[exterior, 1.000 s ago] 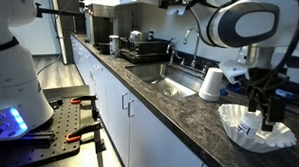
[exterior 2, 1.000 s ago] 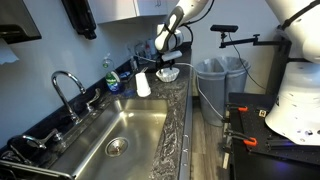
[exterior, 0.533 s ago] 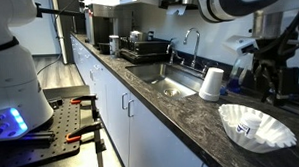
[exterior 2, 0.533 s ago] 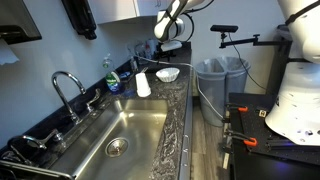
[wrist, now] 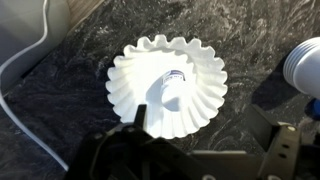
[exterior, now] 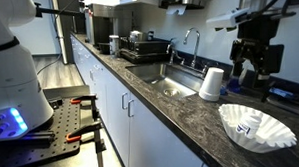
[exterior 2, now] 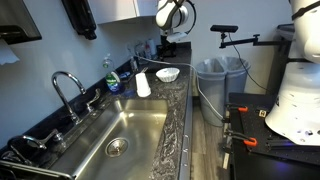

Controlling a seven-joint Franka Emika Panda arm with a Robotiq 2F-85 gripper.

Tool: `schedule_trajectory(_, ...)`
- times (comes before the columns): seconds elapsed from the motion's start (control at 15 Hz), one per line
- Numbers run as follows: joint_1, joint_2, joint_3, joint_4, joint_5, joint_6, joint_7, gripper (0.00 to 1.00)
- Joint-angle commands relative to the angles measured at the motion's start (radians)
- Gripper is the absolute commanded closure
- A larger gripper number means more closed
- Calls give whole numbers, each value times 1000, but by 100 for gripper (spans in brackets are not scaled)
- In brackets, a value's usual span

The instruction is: Pick up the bottle and put it on the bowl

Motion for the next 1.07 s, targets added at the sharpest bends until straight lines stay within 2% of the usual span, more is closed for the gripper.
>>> schedule_trajectory(0.0,24,-95,-6,-75,-77,-80,-45,0)
schedule_trajectory(0.4,43,-144,6,-98,-161,-168,-121,0)
schedule_trajectory(0.73,51,-167,23,-93,-149,-240,-228,0)
schedule_trajectory(0.8,44,-126,16,-65,-139,-214,-194,0)
schedule_trajectory(1.0,46,-133,23,-66,-139,-223,-214,0)
